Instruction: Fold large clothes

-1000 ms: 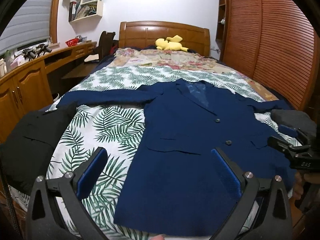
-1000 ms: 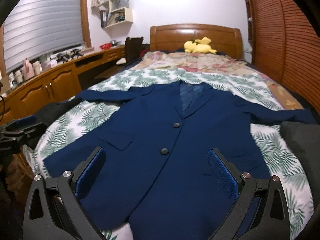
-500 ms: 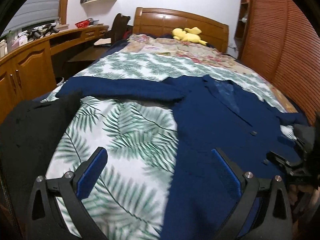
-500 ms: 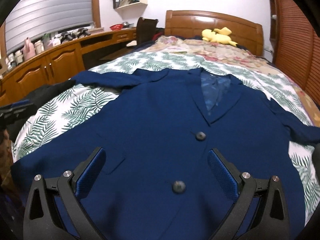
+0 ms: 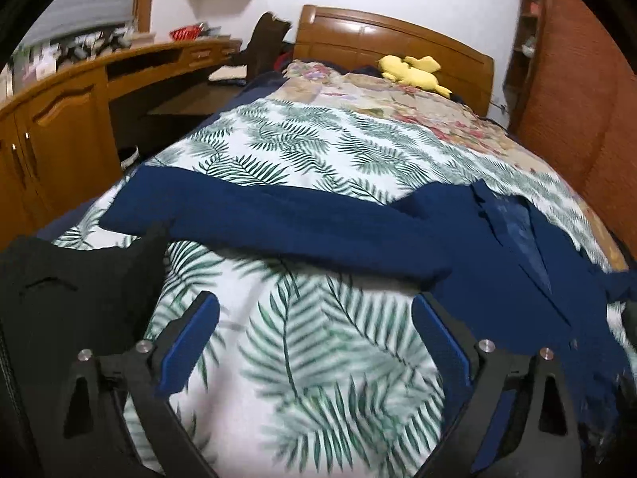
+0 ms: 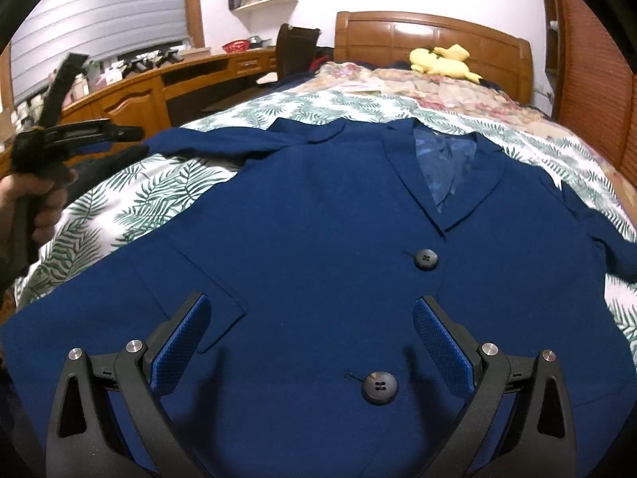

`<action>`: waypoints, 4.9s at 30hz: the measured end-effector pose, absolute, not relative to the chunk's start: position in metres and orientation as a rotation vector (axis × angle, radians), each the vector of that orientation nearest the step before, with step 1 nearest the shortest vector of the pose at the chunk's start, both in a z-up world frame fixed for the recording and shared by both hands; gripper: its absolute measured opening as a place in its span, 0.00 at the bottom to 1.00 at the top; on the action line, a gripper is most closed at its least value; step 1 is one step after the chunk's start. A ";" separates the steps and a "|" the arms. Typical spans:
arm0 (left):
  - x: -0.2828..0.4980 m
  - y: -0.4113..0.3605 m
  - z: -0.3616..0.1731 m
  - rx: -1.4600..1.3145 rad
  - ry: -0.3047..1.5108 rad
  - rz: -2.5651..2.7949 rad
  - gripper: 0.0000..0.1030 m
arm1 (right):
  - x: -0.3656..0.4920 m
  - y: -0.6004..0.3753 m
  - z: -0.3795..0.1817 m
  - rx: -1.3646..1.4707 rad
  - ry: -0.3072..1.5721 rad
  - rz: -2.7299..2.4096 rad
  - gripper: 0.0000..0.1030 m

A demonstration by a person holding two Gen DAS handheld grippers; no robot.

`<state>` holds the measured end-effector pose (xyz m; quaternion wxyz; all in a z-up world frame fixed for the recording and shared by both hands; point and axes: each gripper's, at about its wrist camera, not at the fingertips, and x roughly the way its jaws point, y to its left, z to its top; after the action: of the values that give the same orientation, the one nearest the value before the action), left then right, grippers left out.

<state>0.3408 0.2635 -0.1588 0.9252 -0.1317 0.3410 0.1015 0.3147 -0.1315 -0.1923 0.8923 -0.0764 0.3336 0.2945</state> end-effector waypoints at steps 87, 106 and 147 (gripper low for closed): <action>0.223 0.226 -0.131 -0.136 0.632 0.099 0.23 | 0.314 0.001 -0.147 -0.481 0.617 0.712 0.92; 0.210 0.261 -0.144 -0.168 0.631 0.160 0.23 | 0.399 0.141 -0.214 -0.538 0.776 0.874 0.63; 0.219 0.114 -0.116 -0.050 0.577 -0.182 0.23 | 0.339 -0.151 -0.089 -0.254 0.528 0.451 0.00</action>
<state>0.2191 0.1136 -0.1164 0.9543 -0.0246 0.2842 -0.0894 0.3386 -0.1506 -0.0893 0.9324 -0.1243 0.2578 0.2205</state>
